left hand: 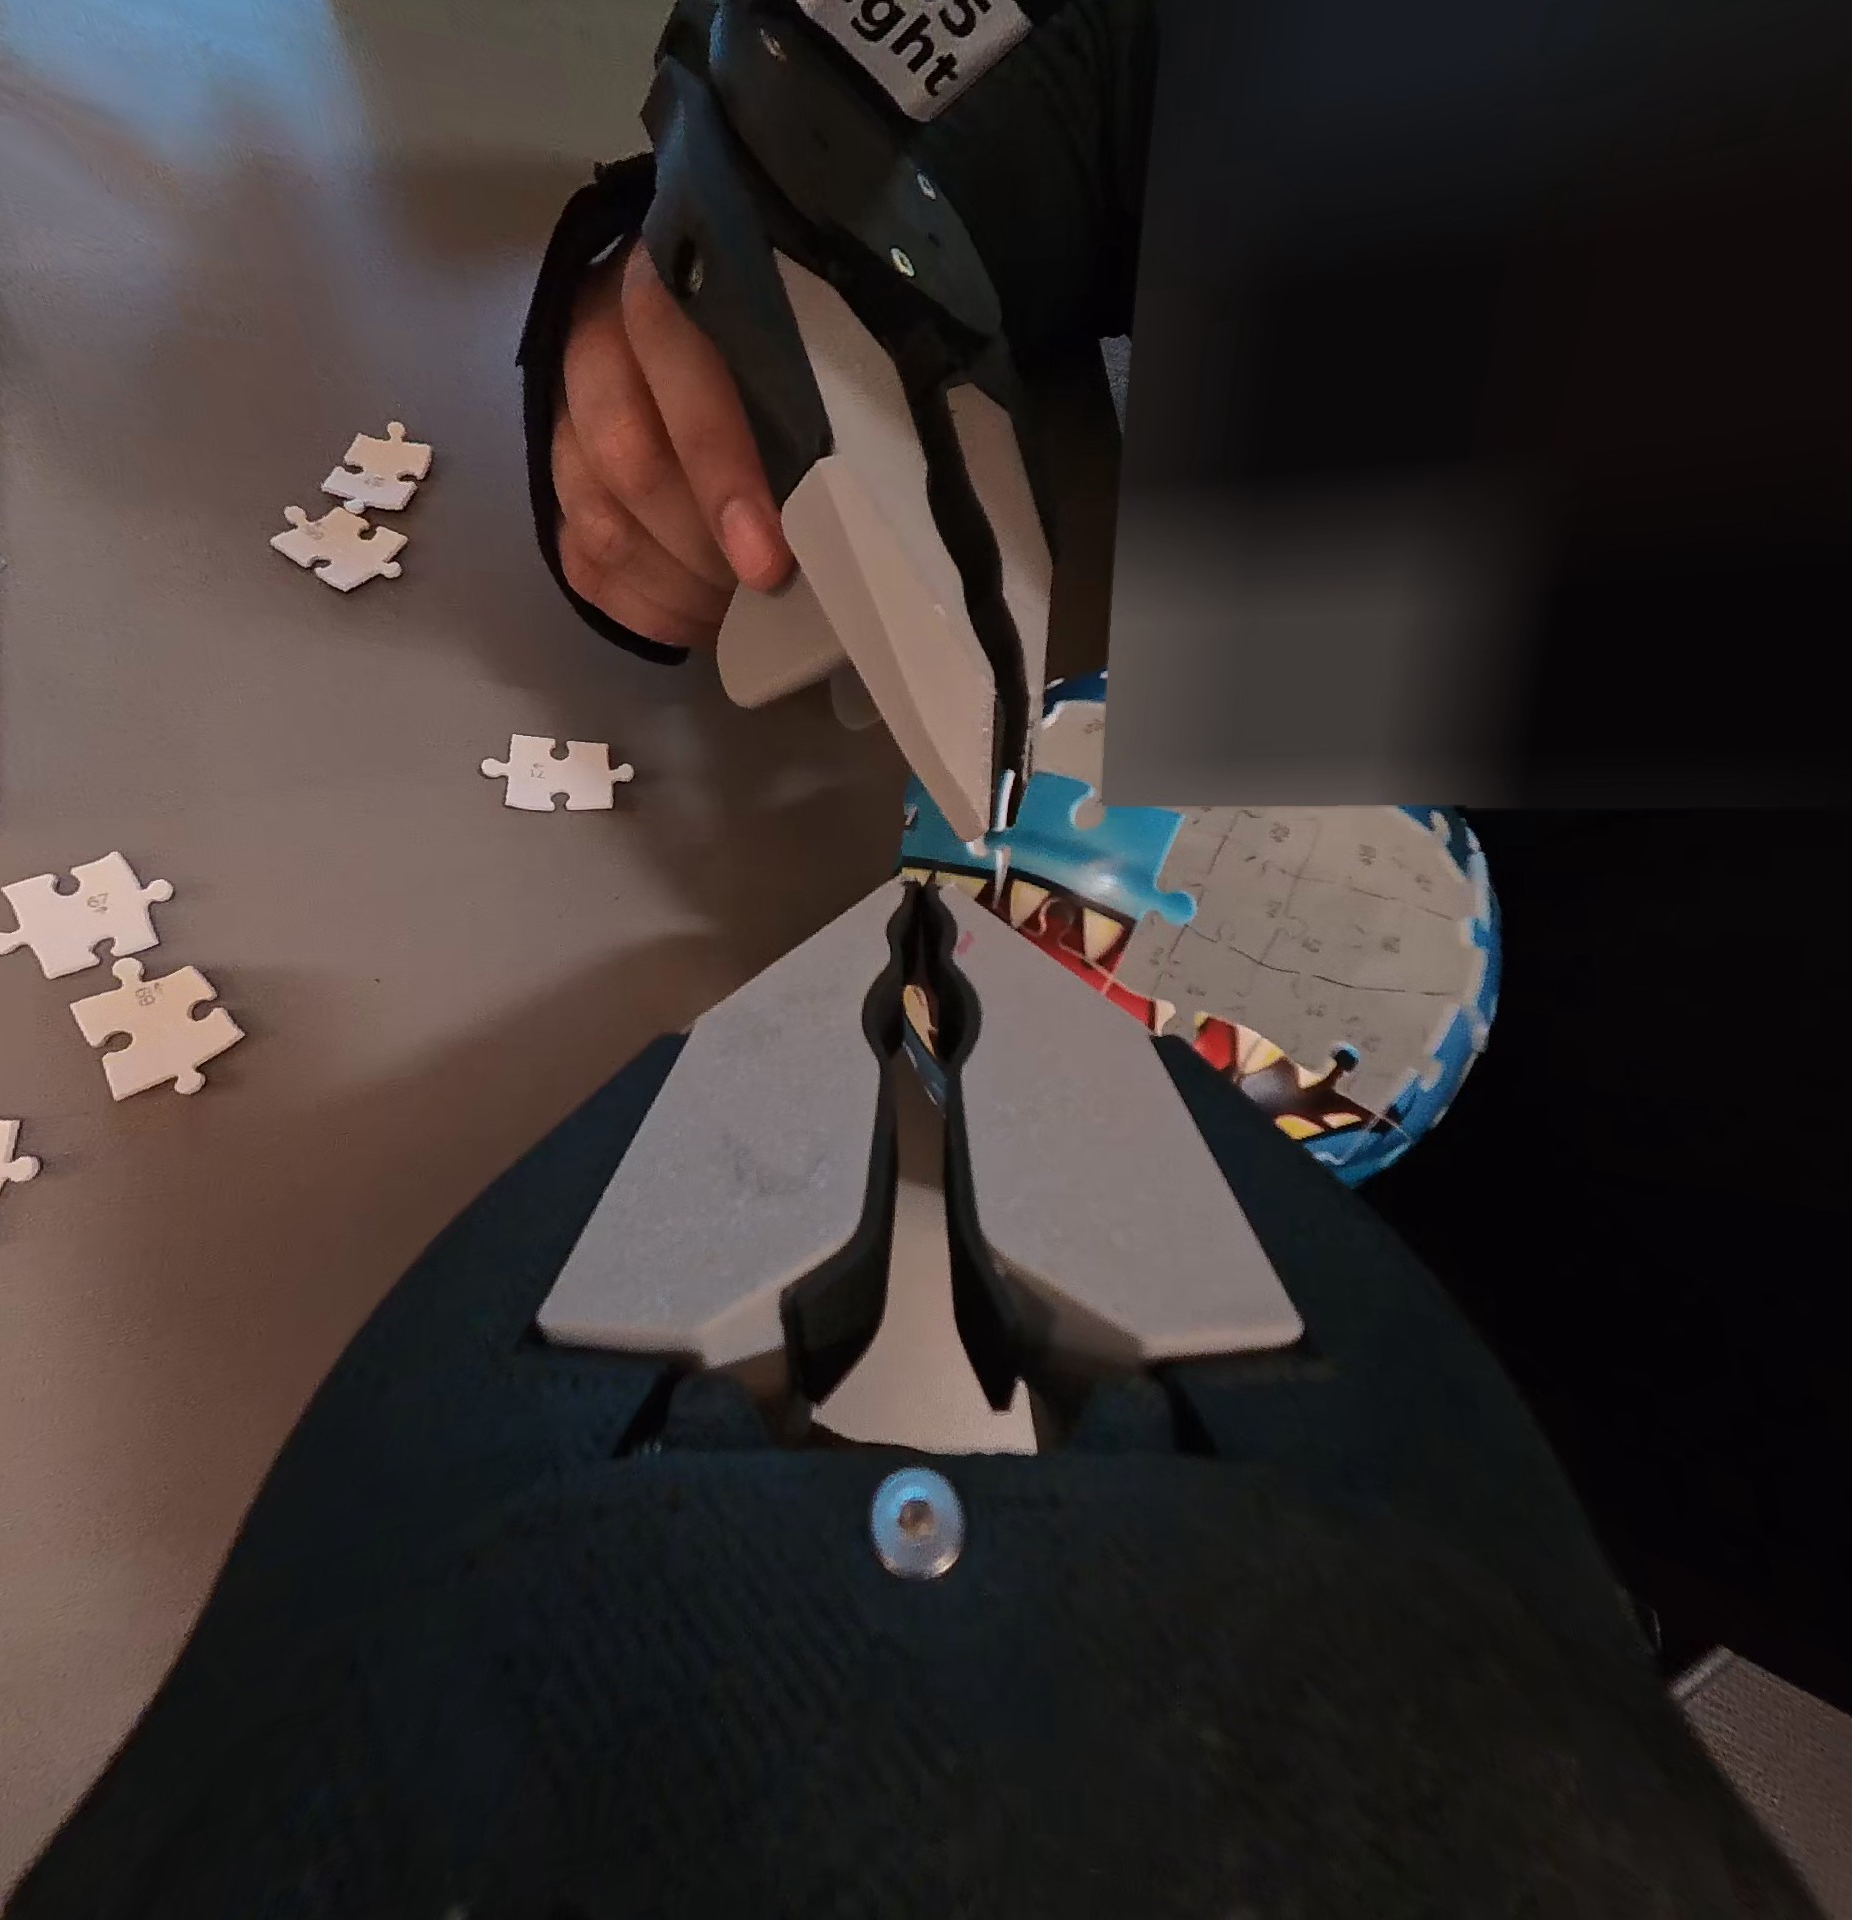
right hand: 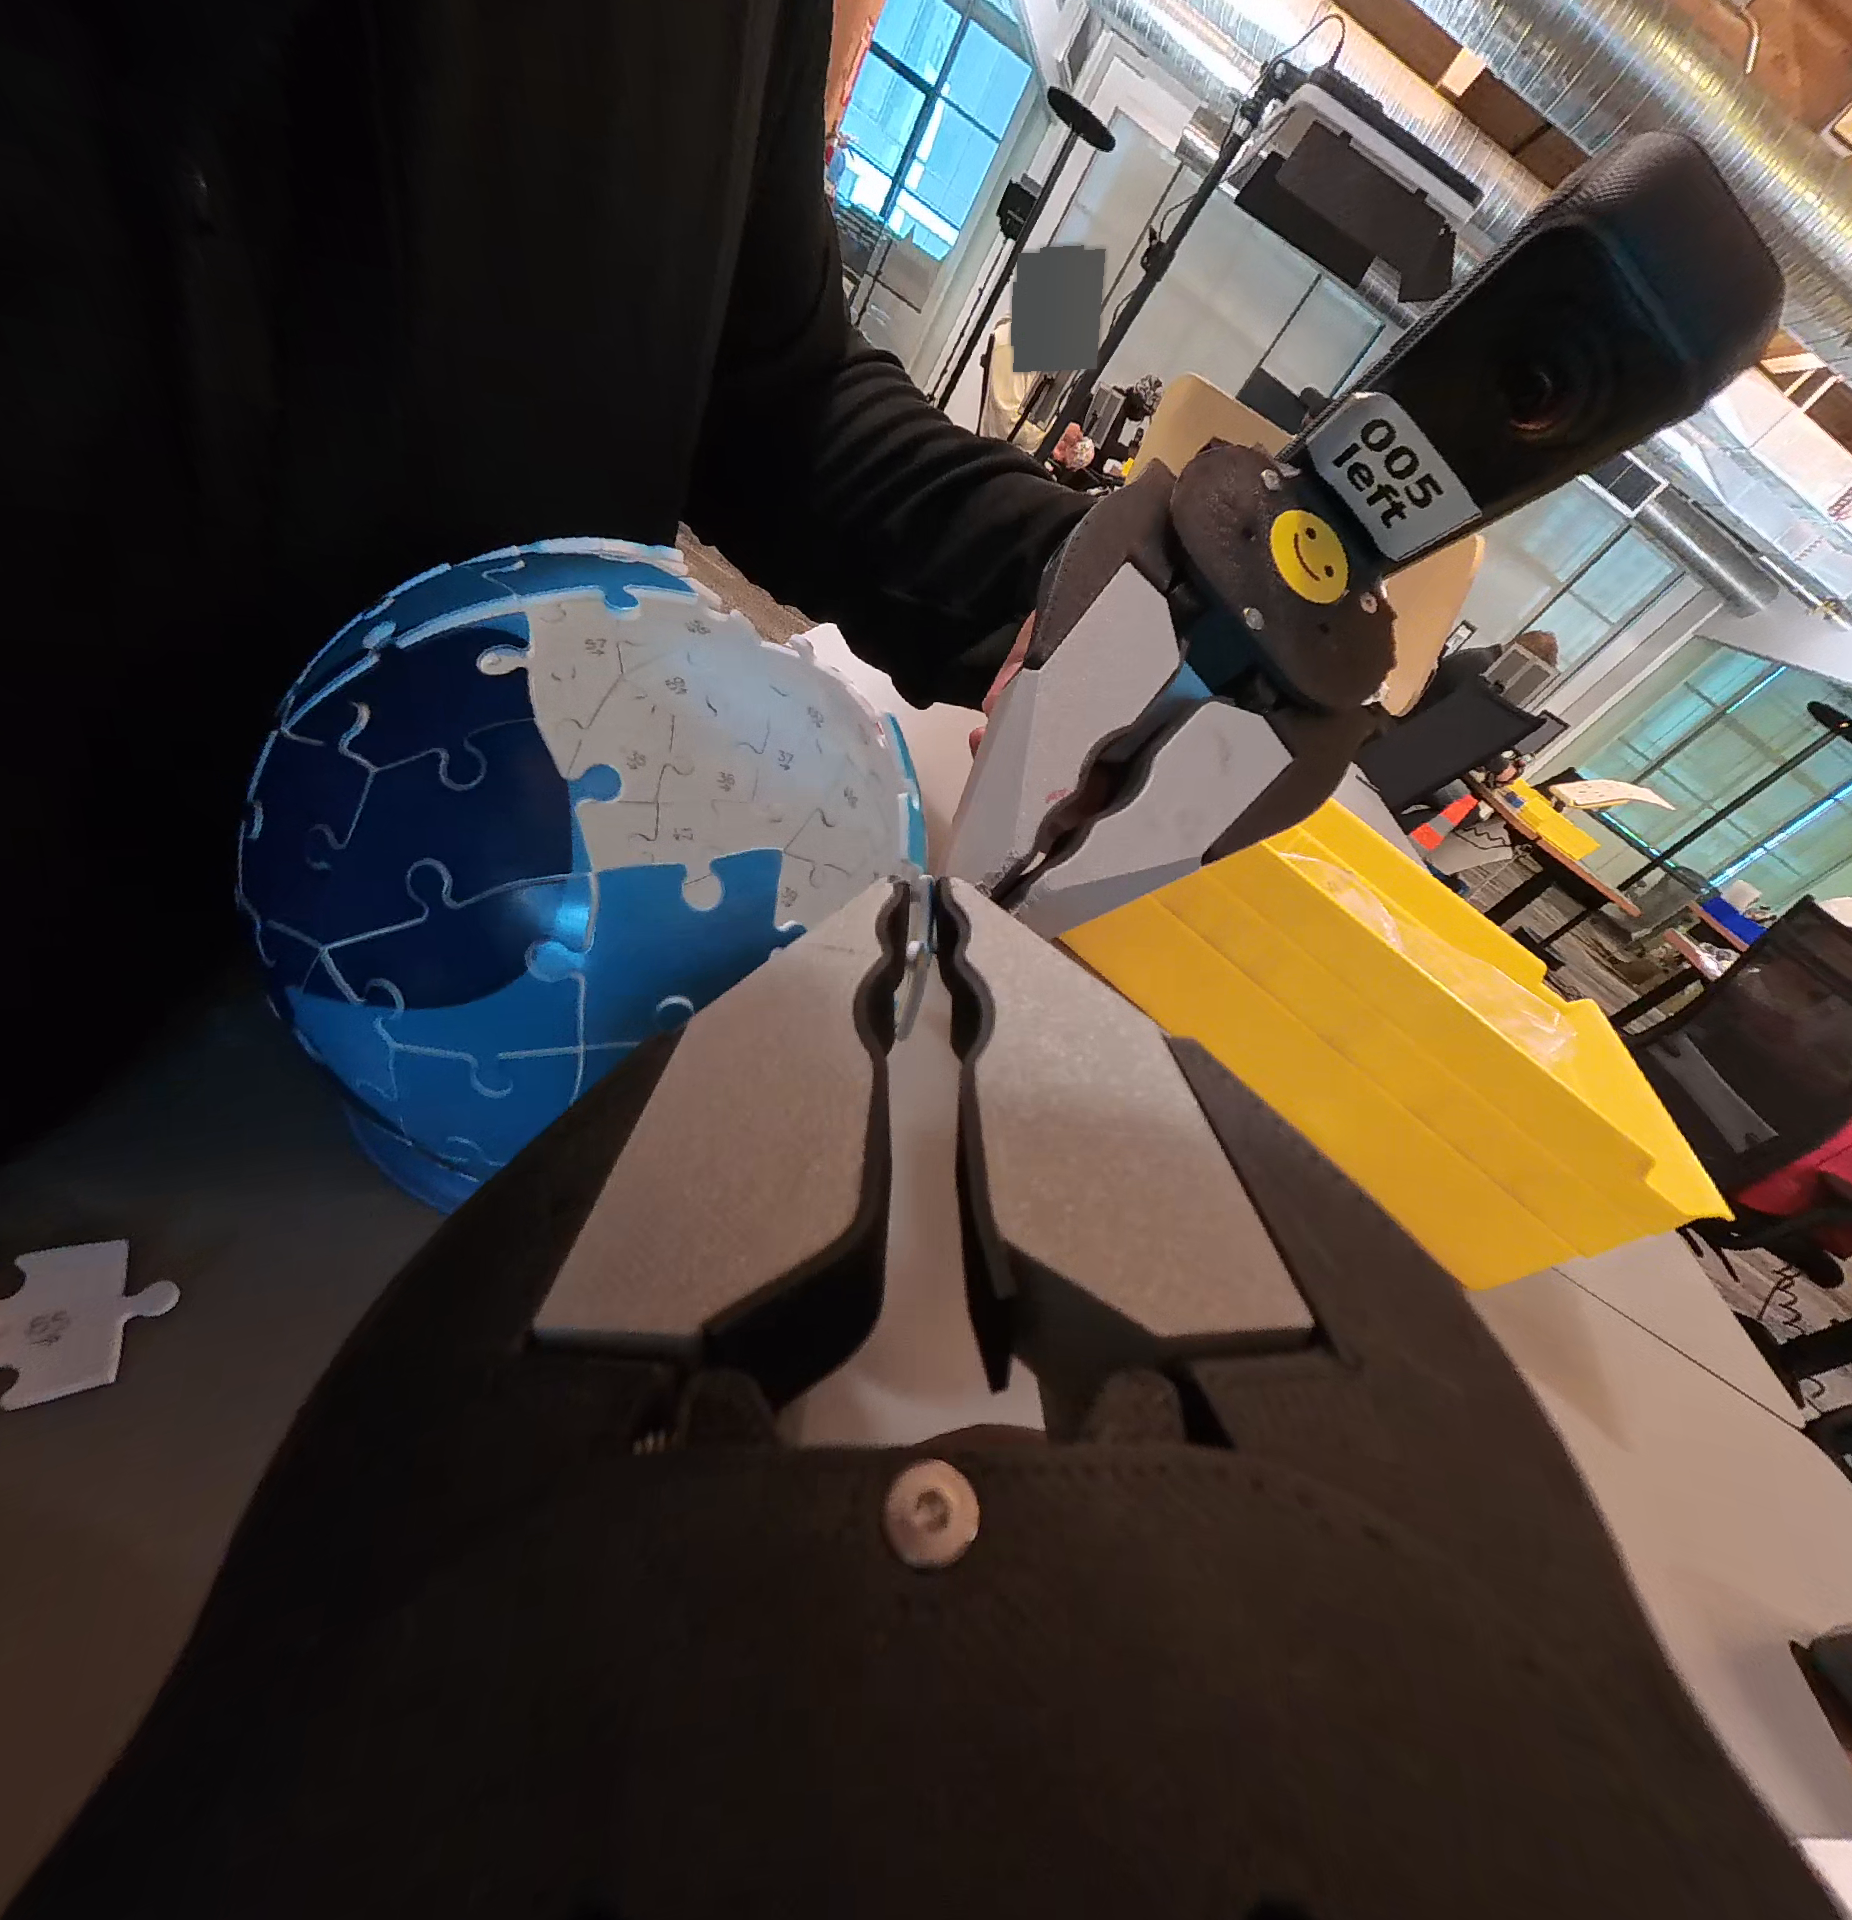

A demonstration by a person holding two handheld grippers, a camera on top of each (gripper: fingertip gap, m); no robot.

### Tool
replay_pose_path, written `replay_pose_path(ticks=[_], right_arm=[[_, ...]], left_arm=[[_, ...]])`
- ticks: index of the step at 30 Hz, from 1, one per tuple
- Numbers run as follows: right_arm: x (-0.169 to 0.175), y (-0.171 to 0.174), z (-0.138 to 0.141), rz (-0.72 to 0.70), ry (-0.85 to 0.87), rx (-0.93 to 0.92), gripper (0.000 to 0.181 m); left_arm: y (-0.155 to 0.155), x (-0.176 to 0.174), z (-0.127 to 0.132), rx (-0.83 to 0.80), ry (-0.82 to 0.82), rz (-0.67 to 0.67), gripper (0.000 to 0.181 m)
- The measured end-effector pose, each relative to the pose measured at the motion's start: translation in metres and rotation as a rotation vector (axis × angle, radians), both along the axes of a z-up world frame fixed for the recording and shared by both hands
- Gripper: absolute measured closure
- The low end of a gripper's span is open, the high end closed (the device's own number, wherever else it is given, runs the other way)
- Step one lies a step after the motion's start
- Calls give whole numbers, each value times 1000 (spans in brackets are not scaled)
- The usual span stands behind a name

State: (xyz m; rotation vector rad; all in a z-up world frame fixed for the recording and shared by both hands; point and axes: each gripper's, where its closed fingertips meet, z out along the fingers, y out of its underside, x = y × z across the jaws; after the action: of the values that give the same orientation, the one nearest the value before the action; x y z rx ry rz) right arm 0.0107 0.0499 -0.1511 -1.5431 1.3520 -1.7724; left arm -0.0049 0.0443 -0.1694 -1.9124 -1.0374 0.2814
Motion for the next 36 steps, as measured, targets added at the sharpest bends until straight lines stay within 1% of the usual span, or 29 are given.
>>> replay_pose_path(ticks=[17,36], right_arm=[[-1,1,3,-6,-8,-24,181],[0,-1,3,-95,107,-222,181]], left_arm=[[0,0,1,-7,-1,-6,181],[-1,-1,1,10,-1,10,181]])
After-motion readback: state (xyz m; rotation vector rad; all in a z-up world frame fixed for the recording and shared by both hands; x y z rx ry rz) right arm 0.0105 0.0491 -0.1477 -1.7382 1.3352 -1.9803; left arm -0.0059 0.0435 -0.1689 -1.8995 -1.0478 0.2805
